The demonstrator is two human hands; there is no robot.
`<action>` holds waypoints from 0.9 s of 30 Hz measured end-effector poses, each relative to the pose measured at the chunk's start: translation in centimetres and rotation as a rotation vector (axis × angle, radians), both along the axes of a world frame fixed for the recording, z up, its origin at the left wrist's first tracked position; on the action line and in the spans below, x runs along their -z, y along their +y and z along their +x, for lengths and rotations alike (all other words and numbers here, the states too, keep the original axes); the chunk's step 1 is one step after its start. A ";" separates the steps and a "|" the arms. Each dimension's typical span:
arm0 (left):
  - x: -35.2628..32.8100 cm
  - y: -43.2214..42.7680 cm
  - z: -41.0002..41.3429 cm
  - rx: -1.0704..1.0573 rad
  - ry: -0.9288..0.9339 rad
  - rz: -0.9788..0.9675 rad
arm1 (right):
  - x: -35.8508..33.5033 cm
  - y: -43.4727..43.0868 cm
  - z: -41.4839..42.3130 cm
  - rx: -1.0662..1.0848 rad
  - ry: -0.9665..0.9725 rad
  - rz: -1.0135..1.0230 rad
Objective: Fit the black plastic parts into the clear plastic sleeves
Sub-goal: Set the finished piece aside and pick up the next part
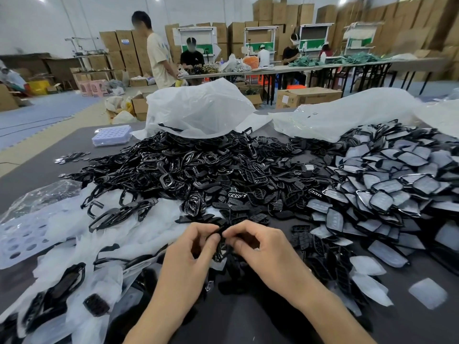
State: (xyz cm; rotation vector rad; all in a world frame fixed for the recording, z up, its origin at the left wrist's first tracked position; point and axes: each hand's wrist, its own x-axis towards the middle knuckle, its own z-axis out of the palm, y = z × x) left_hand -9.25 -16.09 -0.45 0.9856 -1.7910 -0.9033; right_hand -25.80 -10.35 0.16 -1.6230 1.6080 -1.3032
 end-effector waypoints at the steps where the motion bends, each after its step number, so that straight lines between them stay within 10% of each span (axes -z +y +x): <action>1: 0.0 0.0 0.0 0.000 0.005 0.002 | -0.1 0.0 0.1 0.008 -0.042 0.001; 5: 0.0 0.1 0.0 0.051 0.018 0.029 | -0.2 -0.2 0.3 0.095 -0.240 -0.011; 13: -0.1 0.7 -0.1 0.153 -0.062 -0.047 | -1.1 -0.8 -0.6 -0.097 -1.308 0.007; 27: -0.9 1.0 -0.3 0.098 0.204 0.153 | 0.3 -1.1 1.1 -0.221 -0.750 0.097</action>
